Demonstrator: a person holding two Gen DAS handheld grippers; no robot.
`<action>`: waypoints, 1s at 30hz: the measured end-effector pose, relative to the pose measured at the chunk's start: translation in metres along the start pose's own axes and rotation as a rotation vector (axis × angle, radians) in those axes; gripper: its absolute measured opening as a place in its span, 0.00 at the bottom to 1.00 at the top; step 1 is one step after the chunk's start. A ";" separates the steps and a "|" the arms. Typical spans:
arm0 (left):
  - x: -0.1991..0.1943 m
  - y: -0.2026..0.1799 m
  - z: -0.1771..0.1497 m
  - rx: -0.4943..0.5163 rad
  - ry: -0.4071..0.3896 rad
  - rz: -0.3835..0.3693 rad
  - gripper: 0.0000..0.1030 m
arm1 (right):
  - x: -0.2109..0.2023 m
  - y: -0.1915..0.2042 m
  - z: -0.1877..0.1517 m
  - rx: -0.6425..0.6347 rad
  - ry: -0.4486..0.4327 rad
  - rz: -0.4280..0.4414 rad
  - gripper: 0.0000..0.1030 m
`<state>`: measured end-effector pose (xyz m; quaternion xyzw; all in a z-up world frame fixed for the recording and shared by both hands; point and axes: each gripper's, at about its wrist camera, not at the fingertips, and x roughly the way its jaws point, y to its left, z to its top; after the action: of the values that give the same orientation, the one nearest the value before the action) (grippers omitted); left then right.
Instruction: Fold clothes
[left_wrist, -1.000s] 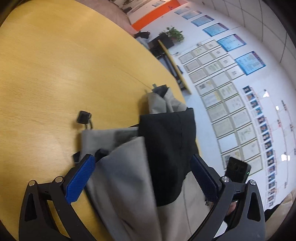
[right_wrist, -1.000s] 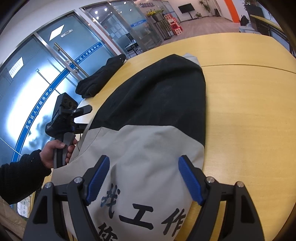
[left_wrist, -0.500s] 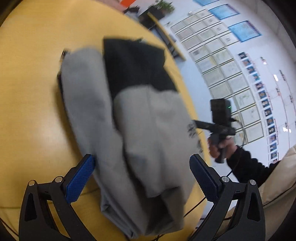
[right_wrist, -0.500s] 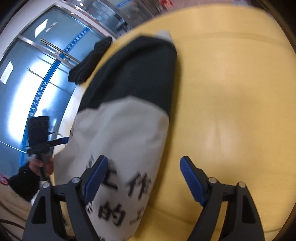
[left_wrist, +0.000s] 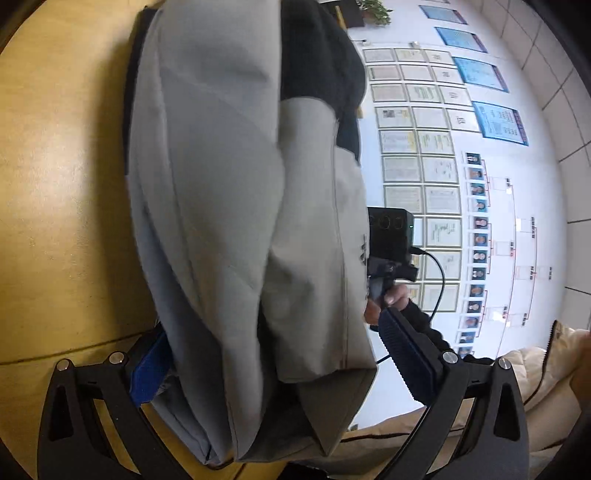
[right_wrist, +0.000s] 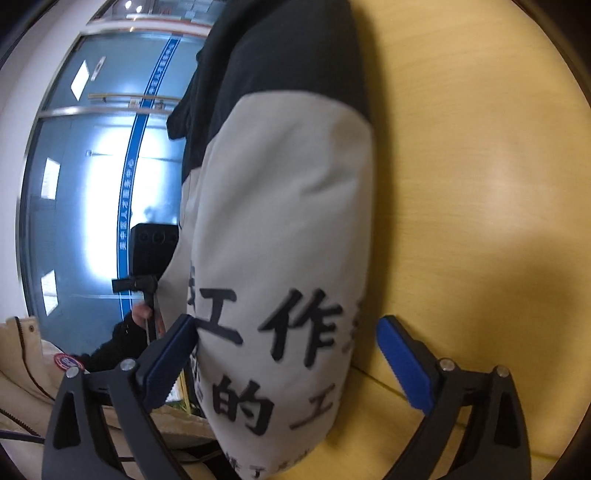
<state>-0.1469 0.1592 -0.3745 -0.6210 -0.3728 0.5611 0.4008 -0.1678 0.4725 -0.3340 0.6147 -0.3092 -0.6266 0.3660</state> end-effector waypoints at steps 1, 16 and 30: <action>0.000 -0.001 0.001 -0.001 0.011 0.009 1.00 | 0.005 0.005 0.002 -0.023 0.006 -0.006 0.97; 0.022 -0.029 -0.015 0.075 -0.013 0.305 0.31 | 0.024 0.061 -0.042 -0.181 -0.068 -0.430 0.45; -0.212 -0.117 -0.106 0.209 -0.362 0.452 0.25 | 0.110 0.267 -0.075 -0.506 -0.294 -0.326 0.25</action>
<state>-0.0626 0.0044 -0.1775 -0.5335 -0.2306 0.7729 0.2547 -0.0700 0.2406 -0.1742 0.4486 -0.0910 -0.8158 0.3535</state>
